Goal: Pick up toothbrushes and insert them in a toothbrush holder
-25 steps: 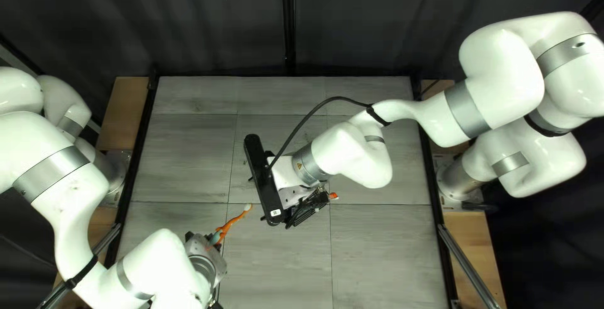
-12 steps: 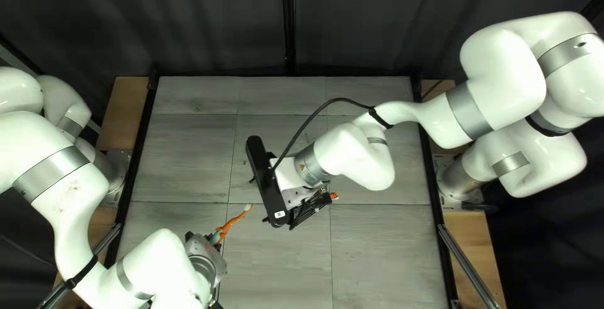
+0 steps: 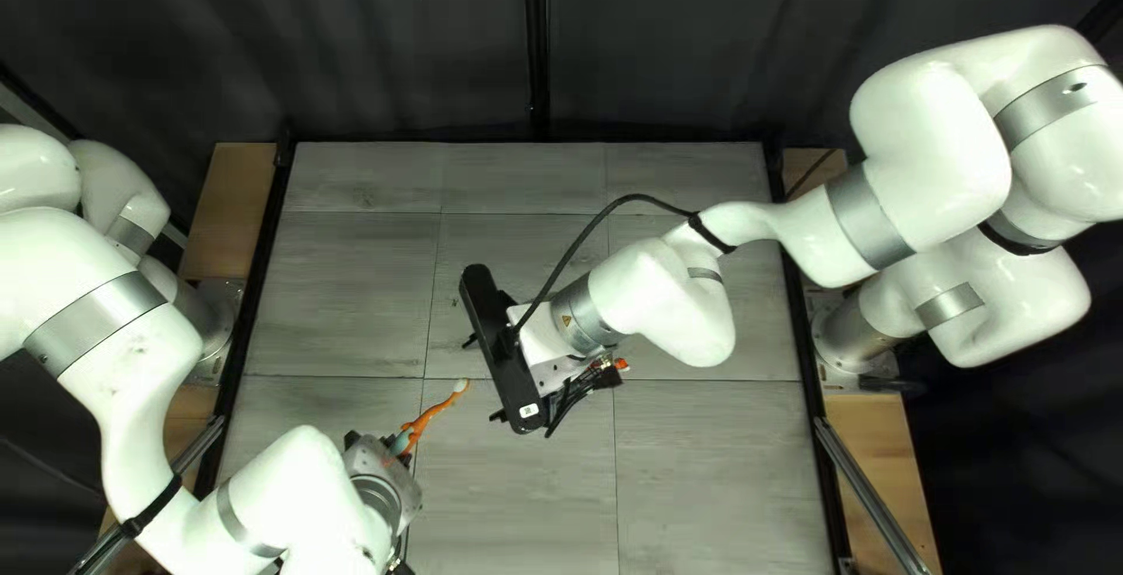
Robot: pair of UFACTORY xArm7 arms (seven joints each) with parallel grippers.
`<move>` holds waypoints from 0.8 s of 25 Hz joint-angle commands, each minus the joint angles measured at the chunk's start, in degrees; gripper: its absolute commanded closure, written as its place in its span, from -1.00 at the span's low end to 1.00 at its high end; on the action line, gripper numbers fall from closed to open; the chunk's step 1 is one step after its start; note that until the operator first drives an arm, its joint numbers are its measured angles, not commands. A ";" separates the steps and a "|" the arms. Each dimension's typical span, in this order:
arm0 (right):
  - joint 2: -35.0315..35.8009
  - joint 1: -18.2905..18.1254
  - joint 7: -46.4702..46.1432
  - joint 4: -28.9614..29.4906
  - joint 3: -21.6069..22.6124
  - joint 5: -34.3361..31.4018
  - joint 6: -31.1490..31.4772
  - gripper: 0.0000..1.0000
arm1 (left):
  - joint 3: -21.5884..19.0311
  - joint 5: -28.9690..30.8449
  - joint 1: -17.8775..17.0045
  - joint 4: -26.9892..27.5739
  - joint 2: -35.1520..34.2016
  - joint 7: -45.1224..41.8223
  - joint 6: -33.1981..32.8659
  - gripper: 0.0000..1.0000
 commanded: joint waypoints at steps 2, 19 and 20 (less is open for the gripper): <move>1.81 -3.41 -5.19 1.62 3.79 5.23 -0.52 -1.00 | 0.00 0.00 0.00 0.00 0.00 0.00 0.00 1.00; 4.79 -16.51 -28.60 7.02 17.71 26.27 3.37 -1.00 | 0.00 0.00 0.00 0.00 0.00 0.00 0.00 1.00; 4.87 -16.42 -28.45 7.02 17.58 26.06 3.43 -1.00 | 0.00 0.00 0.00 0.00 0.00 0.00 0.00 1.00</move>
